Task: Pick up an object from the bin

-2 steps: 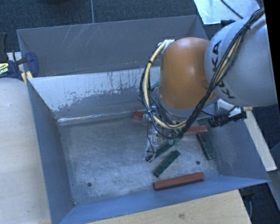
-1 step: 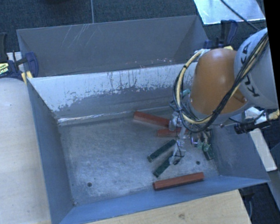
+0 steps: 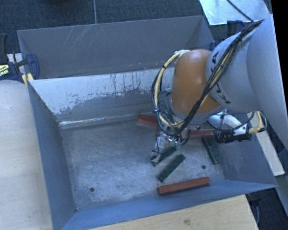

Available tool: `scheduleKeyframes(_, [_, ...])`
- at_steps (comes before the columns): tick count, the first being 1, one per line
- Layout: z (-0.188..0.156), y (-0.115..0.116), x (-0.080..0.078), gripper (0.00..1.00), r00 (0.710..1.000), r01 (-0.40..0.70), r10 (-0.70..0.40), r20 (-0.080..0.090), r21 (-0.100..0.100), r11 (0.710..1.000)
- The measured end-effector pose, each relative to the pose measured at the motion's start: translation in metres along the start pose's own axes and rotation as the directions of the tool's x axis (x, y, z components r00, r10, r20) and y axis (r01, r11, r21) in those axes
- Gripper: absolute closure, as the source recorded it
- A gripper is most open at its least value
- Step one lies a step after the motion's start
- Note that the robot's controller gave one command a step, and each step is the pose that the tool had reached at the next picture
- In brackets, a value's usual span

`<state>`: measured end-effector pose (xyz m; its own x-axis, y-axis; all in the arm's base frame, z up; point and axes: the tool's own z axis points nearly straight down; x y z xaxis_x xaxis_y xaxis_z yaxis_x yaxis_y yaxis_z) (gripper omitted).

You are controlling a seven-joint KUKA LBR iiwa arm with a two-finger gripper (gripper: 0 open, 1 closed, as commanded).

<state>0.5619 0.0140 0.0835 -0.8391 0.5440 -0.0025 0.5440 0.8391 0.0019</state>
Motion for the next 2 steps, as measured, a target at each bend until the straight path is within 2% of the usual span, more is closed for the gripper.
scheduleKeyframes(1, [0.014,-0.0234,-0.075,0.0,0.996,-0.087,0.087,0.0,0.003,0.996])
scheduleKeyframes(2, [0.0086,-0.0204,-0.0766,1.0,0.996,-0.084,0.084,0.013,-0.004,0.996])
